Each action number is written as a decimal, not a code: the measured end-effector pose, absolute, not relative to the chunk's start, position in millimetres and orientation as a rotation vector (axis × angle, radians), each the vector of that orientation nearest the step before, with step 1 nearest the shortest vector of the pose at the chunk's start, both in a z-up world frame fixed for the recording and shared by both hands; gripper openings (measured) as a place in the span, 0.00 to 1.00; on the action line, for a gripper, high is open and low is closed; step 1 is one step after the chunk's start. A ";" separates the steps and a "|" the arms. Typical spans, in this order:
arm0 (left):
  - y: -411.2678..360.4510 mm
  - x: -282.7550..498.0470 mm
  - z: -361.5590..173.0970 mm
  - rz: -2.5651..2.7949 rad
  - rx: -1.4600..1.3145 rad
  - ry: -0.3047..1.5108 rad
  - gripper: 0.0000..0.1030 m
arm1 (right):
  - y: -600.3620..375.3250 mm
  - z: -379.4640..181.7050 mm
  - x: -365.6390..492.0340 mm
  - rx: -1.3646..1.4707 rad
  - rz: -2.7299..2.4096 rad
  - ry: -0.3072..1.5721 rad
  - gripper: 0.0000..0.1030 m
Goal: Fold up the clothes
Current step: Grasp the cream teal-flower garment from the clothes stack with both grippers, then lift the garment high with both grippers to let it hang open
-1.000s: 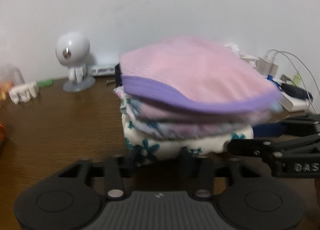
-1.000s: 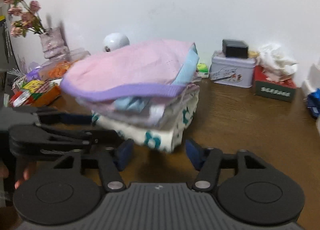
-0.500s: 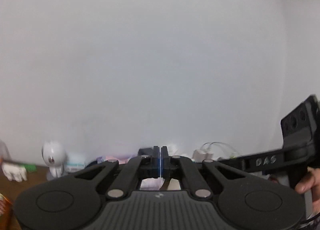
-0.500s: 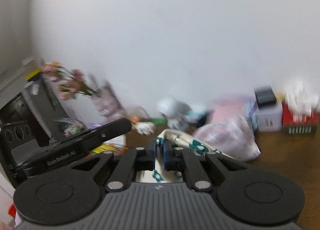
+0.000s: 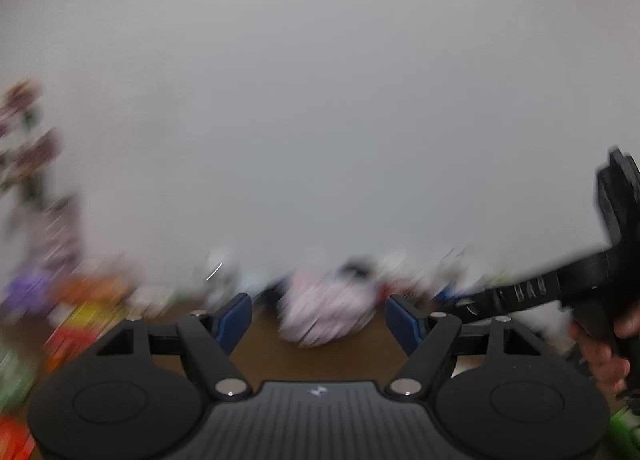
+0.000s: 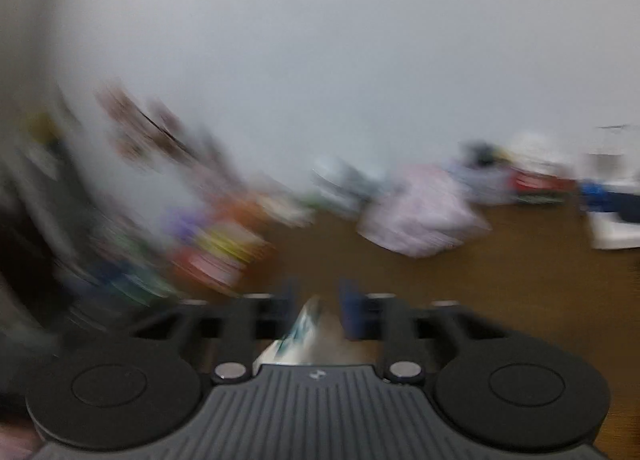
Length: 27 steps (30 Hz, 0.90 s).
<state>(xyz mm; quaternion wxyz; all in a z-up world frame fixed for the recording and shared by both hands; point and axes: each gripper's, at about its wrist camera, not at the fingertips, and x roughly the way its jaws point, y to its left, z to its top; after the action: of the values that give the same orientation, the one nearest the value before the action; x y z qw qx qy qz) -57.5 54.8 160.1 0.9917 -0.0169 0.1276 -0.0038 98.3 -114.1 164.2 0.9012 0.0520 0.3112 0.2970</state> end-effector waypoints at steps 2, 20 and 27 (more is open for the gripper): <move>48.8 -77.2 133.0 0.038 -0.047 0.329 0.70 | -117.8 131.9 90.3 0.035 0.537 0.658 0.43; -77.4 -102.4 14.4 0.026 0.182 0.543 0.11 | -169.9 10.8 13.2 -0.082 0.610 0.607 0.54; -36.1 -115.1 39.9 0.033 0.046 0.459 0.04 | -169.7 9.1 40.2 0.181 0.703 0.671 0.03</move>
<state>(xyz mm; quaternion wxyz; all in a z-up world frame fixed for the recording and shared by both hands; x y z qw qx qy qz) -115.1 -36.1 39.9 0.9734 0.0230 0.2274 0.0161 40.2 -169.7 9.1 0.8803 0.0871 0.3220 0.3373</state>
